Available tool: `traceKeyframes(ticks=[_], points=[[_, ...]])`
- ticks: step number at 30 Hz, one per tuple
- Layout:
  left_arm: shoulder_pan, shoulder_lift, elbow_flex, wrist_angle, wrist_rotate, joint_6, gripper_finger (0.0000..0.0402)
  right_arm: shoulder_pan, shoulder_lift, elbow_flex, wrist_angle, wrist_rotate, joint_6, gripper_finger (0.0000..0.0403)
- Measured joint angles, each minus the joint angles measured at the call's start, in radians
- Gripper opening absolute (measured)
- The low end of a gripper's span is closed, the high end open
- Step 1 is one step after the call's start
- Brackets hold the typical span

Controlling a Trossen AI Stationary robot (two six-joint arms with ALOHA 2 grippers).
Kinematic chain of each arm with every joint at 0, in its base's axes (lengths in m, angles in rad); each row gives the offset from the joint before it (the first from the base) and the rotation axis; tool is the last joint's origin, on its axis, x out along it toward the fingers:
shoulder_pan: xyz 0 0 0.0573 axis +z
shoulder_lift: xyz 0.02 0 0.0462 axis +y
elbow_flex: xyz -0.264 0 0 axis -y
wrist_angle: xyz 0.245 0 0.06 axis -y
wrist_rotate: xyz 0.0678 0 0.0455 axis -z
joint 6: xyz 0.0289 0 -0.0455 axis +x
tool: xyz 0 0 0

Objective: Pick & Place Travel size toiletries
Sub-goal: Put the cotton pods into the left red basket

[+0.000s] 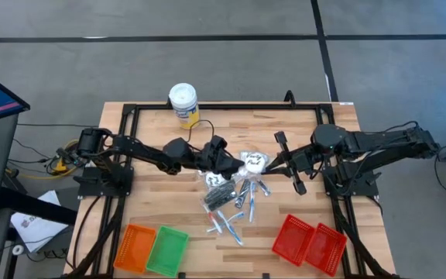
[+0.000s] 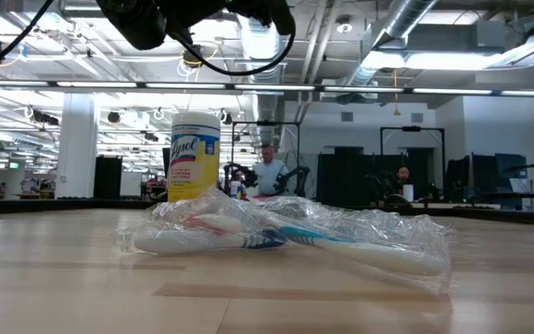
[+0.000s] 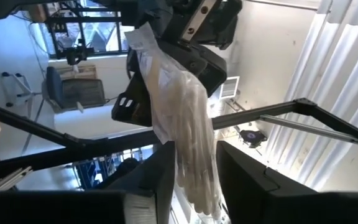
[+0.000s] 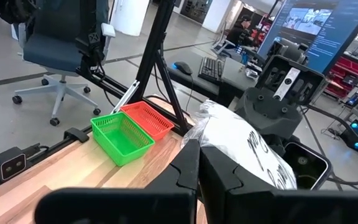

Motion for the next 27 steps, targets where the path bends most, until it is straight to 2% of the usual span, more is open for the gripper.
traceKeyframes(ticks=[13, 20, 27], points=[[0.000, 0.000, 0.000, -0.010, 0.023, 0.019, 0.0055, 0.000, 0.000, 0.000, -0.005, 0.000, 0.017, 0.0000], [0.000, 0.000, 0.000, -0.011, 0.021, 0.030, 0.0017, -0.007, 0.000, 0.000, -0.004, 0.000, 0.226, 0.0000], [0.000, 0.000, 0.000, -0.011, 0.021, 0.042, 0.0019, -0.007, 0.000, 0.000, -0.003, 0.000, 0.418, 0.0000]])
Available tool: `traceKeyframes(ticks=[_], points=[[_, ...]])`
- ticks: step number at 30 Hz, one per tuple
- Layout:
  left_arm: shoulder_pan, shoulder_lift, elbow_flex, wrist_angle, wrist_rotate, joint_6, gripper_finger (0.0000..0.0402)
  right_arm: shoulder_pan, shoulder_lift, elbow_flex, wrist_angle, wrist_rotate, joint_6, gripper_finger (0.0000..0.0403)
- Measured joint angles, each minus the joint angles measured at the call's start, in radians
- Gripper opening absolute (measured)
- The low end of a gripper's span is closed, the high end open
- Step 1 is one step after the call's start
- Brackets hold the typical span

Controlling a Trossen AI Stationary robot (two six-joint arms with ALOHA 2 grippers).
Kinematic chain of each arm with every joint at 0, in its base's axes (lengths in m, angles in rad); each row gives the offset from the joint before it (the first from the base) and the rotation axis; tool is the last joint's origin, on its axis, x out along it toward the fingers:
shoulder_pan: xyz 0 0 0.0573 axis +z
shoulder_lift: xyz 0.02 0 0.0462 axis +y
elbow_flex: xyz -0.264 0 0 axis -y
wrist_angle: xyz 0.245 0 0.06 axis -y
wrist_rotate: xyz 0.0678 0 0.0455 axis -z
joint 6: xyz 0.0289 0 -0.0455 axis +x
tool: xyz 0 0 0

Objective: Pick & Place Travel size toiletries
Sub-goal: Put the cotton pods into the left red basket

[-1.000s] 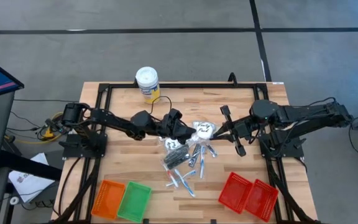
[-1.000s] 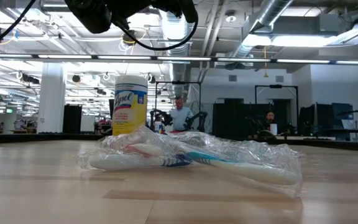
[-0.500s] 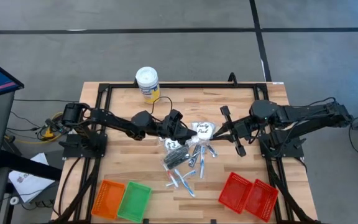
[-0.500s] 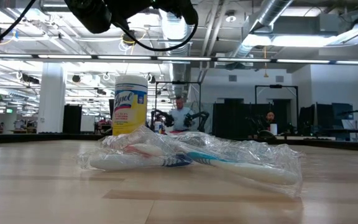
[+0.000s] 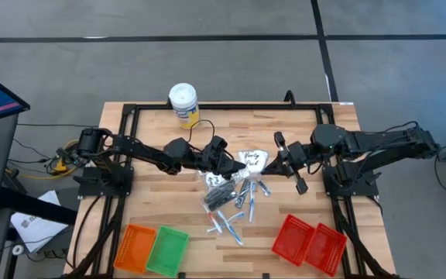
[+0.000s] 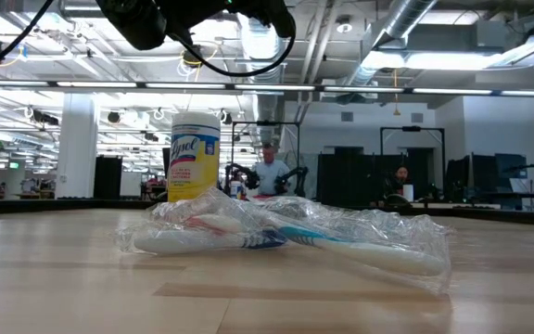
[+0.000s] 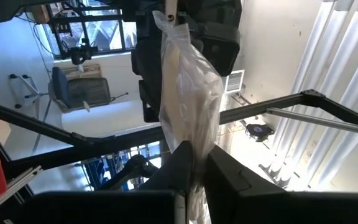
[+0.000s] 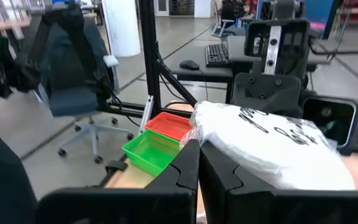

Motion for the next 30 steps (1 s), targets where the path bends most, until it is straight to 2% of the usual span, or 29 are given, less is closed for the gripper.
traceKeyframes(ticks=[30], points=[[0.000, 0.000, 0.000, 0.000, 0.000, 0.004, 0.0014, 0.002, 0.000, 0.000, 0.000, 0.000, 0.057, 0.0000]])
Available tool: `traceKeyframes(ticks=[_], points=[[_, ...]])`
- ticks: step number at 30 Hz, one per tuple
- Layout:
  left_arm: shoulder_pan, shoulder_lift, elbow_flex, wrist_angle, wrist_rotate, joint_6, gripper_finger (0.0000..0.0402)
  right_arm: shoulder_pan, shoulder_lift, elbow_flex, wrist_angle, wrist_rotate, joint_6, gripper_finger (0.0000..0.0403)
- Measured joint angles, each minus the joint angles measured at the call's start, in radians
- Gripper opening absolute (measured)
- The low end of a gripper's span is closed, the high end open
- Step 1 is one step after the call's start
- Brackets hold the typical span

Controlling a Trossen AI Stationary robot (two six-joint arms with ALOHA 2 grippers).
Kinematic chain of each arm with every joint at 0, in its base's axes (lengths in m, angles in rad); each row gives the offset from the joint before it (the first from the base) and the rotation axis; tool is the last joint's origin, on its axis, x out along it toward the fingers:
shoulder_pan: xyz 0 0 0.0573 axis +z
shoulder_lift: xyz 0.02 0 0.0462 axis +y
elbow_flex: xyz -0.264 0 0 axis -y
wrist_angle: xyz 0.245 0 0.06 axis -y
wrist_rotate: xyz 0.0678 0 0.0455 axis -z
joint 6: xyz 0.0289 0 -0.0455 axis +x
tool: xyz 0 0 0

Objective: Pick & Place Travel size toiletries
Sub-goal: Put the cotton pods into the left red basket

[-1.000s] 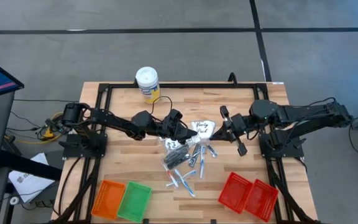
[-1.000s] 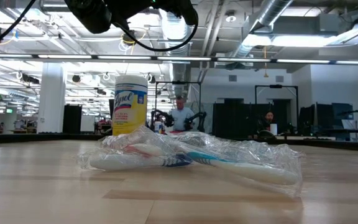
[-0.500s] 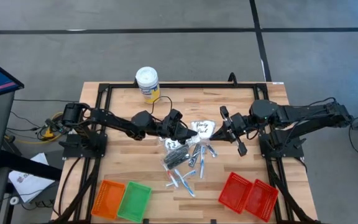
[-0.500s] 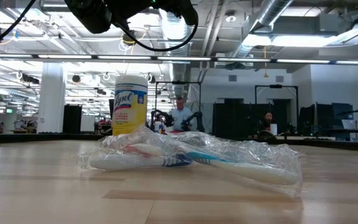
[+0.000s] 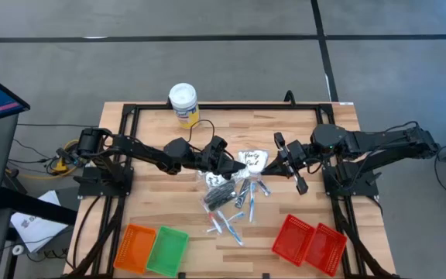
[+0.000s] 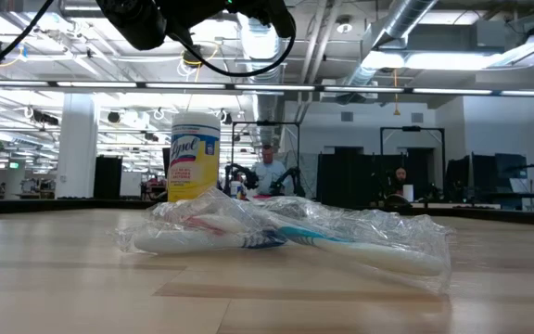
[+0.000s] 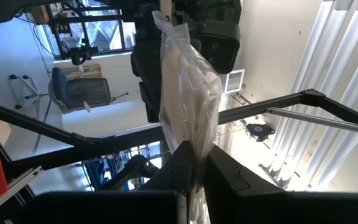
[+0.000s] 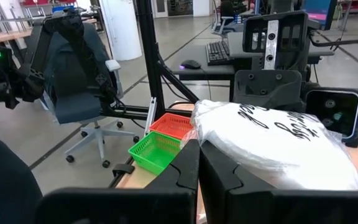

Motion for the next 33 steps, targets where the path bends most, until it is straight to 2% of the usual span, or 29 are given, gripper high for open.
traceKeyframes(ticks=[4, 11, 16, 33], points=[[0.000, 0.000, 0.000, 0.000, 0.000, 0.005, 0.0014, 0.000, 0.000, 0.000, 0.000, 0.000, 0.023, 0.0012], [0.000, 0.000, 0.000, 0.000, -0.001, 0.007, 0.0012, 0.000, 0.000, 0.000, 0.000, 0.000, 0.023, 0.0071], [0.000, 0.000, 0.000, 0.000, -0.001, 0.025, 0.0013, 0.003, 0.000, 0.000, 0.000, -0.003, 0.047, 0.0096], [0.028, 0.000, 0.000, 0.003, 0.016, 0.060, 0.0010, 0.055, -0.003, 0.000, 0.000, -0.007, 0.465, 0.0105]])
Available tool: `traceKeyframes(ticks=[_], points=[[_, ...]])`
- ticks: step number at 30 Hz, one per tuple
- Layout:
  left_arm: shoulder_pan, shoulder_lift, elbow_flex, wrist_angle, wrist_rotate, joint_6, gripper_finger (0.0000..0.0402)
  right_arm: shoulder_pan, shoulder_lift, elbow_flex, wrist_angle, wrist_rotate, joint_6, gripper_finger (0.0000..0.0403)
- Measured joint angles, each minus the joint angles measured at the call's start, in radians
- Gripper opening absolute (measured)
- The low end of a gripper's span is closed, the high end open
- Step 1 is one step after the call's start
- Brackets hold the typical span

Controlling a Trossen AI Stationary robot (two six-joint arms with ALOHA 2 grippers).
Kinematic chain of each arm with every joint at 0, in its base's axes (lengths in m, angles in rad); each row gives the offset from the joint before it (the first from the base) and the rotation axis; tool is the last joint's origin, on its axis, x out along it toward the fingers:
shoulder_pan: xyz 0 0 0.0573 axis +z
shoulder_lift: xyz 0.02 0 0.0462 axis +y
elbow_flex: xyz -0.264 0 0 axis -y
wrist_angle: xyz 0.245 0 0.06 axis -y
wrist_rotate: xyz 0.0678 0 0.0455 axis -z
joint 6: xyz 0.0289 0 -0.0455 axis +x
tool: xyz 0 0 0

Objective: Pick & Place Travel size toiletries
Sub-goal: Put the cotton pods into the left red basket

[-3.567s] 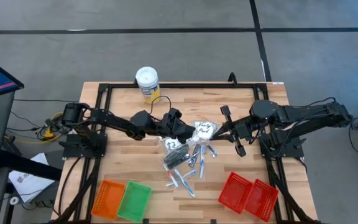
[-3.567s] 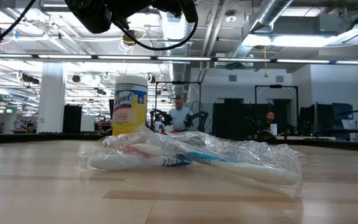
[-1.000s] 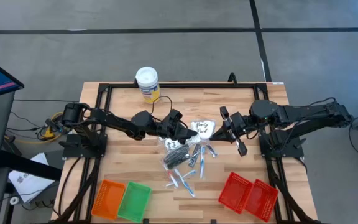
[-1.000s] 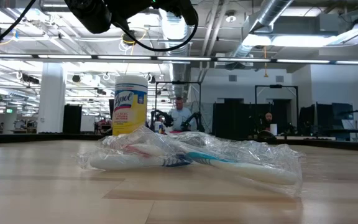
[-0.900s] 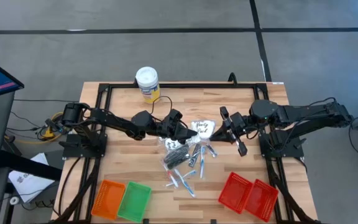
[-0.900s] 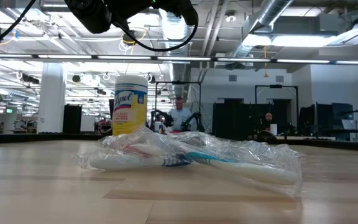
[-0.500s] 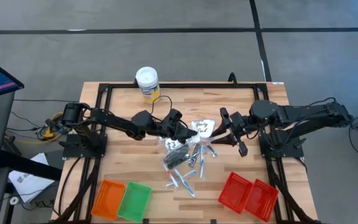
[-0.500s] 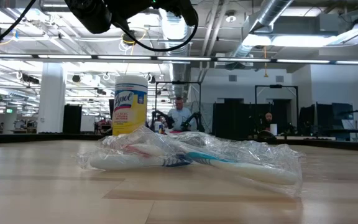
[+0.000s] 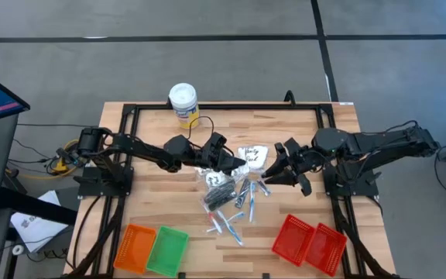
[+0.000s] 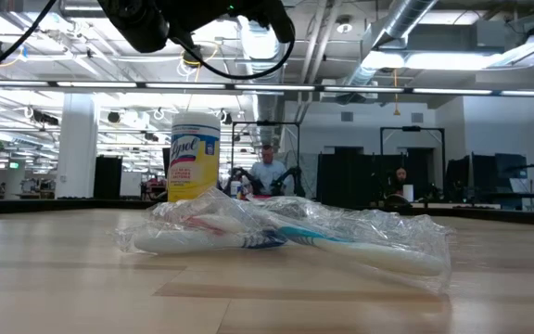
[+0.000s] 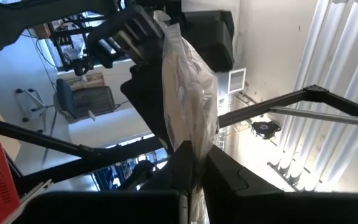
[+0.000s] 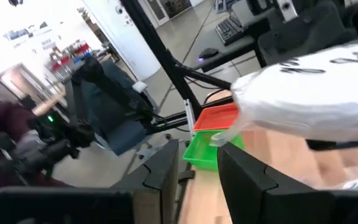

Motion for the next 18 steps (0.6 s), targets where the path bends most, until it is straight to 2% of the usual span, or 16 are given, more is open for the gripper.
traceKeyframes(ticks=[10, 18], points=[[0.000, 0.000, 0.000, -0.002, 0.027, 0.067, 0.0010, -0.039, 0.000, 0.000, -0.001, -0.118, 0.315, 0.0104], [0.000, 0.000, 0.000, -0.005, 0.167, 0.076, 0.0010, -0.085, 0.000, 0.000, 0.000, -0.175, 0.500, 0.0104]])
